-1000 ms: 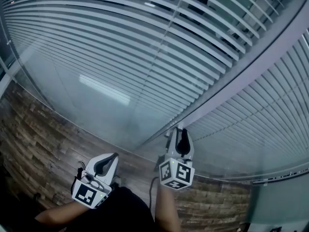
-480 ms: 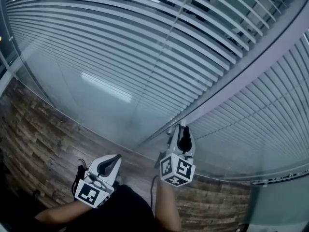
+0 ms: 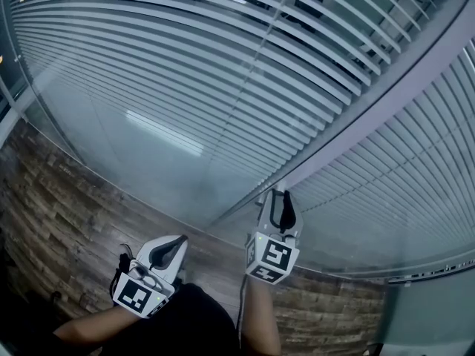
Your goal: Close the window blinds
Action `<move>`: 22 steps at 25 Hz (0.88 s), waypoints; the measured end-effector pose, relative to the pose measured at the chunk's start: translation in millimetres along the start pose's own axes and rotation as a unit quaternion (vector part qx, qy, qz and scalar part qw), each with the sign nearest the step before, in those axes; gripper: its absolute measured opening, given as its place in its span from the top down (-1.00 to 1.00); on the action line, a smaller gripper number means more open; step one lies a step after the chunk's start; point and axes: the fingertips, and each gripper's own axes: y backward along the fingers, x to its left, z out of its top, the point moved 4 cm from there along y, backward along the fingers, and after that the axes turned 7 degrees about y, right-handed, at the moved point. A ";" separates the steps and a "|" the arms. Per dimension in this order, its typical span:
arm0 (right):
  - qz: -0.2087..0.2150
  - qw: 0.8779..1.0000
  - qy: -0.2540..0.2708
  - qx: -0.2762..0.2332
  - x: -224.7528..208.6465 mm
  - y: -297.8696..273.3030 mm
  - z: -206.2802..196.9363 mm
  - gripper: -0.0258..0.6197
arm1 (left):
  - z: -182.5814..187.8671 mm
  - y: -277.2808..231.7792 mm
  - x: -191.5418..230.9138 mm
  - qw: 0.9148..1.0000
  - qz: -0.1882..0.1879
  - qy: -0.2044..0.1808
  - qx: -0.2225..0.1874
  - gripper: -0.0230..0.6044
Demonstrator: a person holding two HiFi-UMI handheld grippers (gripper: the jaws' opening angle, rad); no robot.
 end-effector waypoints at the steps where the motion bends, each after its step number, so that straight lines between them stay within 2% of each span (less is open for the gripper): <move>1: -0.002 1.000 0.017 0.002 1.0 0.9 0.9 0.52 | -1.3 0.6 -1.4 1.000 -0.002 0.000 0.004 0.93; 10: -0.001 0.994 0.112 0.010 3.2 -1.9 0.9 0.52 | -1.8 -2.1 2.4 0.999 0.019 -0.019 0.017 0.93; 14: 0.006 0.992 0.124 0.011 0.7 -1.5 2.0 0.52 | -0.6 -2.9 -1.8 1.000 0.015 -0.015 0.014 0.93; 17: 0.018 0.995 0.096 0.013 -0.4 -3.1 0.7 0.51 | 0.5 -1.8 0.1 1.000 0.020 -0.012 0.014 0.93; 20: 0.026 1.000 0.011 -0.001 -3.8 -0.8 1.5 0.50 | 1.0 1.9 0.2 1.000 0.022 -0.017 0.014 0.93; 22: 0.028 0.998 -0.048 -0.014 -6.5 2.8 3.9 0.46 | 3.6 5.7 -1.2 0.999 0.026 -0.016 0.012 0.93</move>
